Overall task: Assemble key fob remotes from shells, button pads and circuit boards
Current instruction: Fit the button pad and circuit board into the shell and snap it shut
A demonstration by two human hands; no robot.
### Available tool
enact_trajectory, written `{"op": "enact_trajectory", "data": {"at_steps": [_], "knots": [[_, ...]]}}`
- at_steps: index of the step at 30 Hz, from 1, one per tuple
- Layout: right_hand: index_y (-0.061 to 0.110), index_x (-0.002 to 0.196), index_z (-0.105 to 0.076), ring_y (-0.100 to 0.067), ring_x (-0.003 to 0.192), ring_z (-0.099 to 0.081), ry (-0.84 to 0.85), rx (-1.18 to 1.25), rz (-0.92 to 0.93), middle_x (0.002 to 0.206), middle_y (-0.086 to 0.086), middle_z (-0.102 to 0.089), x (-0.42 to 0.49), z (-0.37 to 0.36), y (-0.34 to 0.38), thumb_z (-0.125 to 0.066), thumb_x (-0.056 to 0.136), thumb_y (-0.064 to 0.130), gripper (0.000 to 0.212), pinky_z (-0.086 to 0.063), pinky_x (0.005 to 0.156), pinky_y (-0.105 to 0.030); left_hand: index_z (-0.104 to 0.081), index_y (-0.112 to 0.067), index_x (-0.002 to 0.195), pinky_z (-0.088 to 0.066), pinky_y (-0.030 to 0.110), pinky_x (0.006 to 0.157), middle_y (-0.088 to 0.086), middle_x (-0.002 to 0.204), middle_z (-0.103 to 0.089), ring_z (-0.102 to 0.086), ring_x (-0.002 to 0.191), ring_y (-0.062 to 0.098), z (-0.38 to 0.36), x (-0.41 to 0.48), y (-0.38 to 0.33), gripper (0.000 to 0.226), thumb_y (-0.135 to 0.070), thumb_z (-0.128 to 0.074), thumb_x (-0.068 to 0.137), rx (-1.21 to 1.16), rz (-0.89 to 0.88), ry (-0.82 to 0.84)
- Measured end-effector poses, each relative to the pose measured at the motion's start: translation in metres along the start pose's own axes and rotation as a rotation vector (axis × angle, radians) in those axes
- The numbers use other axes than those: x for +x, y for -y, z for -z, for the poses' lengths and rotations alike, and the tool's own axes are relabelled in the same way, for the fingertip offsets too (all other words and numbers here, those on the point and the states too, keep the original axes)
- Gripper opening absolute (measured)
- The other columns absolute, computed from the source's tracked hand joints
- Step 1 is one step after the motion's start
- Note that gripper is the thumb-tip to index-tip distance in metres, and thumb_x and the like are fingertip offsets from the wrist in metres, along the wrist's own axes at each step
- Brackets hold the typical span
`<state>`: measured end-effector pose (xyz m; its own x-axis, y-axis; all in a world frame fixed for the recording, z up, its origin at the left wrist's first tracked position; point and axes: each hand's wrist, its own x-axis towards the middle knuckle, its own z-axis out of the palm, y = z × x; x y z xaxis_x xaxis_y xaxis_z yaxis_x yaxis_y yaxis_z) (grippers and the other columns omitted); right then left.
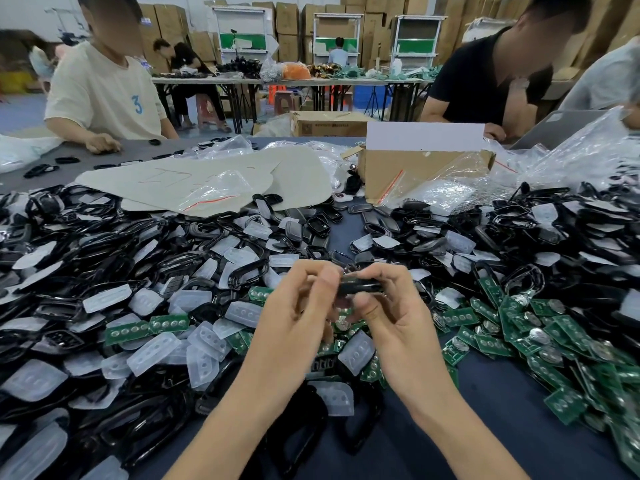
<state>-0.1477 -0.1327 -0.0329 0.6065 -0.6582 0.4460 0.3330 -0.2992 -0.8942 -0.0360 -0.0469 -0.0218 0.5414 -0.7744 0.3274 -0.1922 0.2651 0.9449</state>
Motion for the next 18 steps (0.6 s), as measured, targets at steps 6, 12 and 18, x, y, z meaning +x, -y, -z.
{"op": "enact_trajectory", "data": {"at_steps": [6,12,18], "knots": [[0.039,0.104,-0.064,-0.01,0.089,-0.069,-0.061,0.0,0.02,0.101,0.006,-0.072,-0.0009,0.0011,0.0011,-0.064,0.094,0.037,0.01,-0.054,0.081,-0.018,-0.069,-0.035,0.108,-0.049,0.019,0.077,-0.013,0.108,-0.061,-0.064,0.096,0.017,-0.0031,-0.0023,0.0002,0.016,-0.039,-0.06,0.096,0.369,-0.281,-0.122],[0.044,0.098,-0.068,-0.009,0.09,-0.071,-0.064,-0.006,0.012,0.101,0.006,-0.074,-0.0016,-0.0005,0.0025,-0.069,0.09,0.027,0.018,-0.054,0.081,-0.018,-0.069,-0.028,0.105,-0.044,0.014,0.08,-0.015,0.101,-0.057,-0.061,0.099,0.017,-0.0041,-0.0045,-0.0003,0.02,-0.015,-0.059,0.093,0.442,-0.348,-0.185],[0.039,0.099,-0.073,-0.013,0.095,-0.073,-0.088,0.038,-0.031,0.103,0.002,-0.076,-0.0004,-0.0027,0.0041,-0.073,0.086,0.031,0.015,-0.055,0.084,-0.02,-0.067,-0.027,0.101,-0.041,0.014,0.075,-0.02,0.095,-0.054,-0.057,0.091,0.015,-0.0066,-0.0043,0.0002,0.026,-0.006,-0.058,0.089,0.535,-0.429,-0.278]]}}
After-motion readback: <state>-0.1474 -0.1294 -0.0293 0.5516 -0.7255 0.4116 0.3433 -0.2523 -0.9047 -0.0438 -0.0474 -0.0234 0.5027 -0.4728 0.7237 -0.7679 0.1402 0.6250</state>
